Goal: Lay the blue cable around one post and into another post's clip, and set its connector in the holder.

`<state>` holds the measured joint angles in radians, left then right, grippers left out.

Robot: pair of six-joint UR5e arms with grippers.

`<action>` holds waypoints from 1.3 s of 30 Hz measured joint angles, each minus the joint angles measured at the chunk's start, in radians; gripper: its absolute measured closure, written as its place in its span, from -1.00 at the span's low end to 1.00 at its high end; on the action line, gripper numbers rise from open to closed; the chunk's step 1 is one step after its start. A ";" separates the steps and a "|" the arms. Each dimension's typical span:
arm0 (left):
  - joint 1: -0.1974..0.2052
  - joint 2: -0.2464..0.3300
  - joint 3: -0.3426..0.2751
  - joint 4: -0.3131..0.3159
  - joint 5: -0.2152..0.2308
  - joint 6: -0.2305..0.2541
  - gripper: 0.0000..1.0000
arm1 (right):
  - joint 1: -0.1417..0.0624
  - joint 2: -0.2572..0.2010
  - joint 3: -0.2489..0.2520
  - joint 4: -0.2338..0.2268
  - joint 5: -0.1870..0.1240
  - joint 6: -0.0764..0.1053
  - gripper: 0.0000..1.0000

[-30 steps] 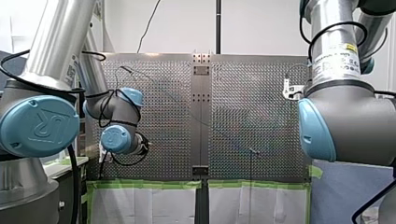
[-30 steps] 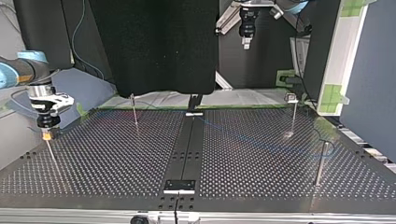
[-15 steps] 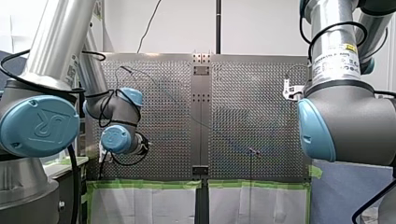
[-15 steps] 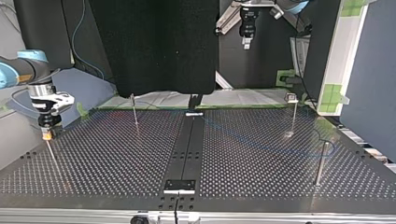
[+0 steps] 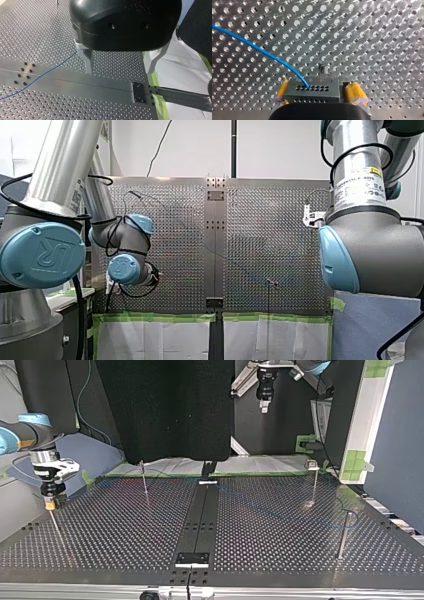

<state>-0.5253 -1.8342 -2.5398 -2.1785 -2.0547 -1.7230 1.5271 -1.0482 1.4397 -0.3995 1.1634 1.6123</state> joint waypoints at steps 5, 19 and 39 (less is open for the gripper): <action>0.000 0.000 0.001 0.000 0.000 0.000 -0.98 | 0.000 0.000 0.000 0.000 0.000 0.000 -1.00; -0.002 0.000 0.000 0.055 0.024 -0.001 -0.98 | 0.000 0.000 0.000 0.000 0.000 0.000 -1.00; -0.001 0.001 0.001 0.095 0.025 0.000 -0.98 | 0.000 0.000 0.000 0.000 0.000 0.000 -1.00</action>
<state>-0.5265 -1.8336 -2.5384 -2.0839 -2.0301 -1.7226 1.5271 -1.0482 1.4397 -0.3995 1.1633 1.6123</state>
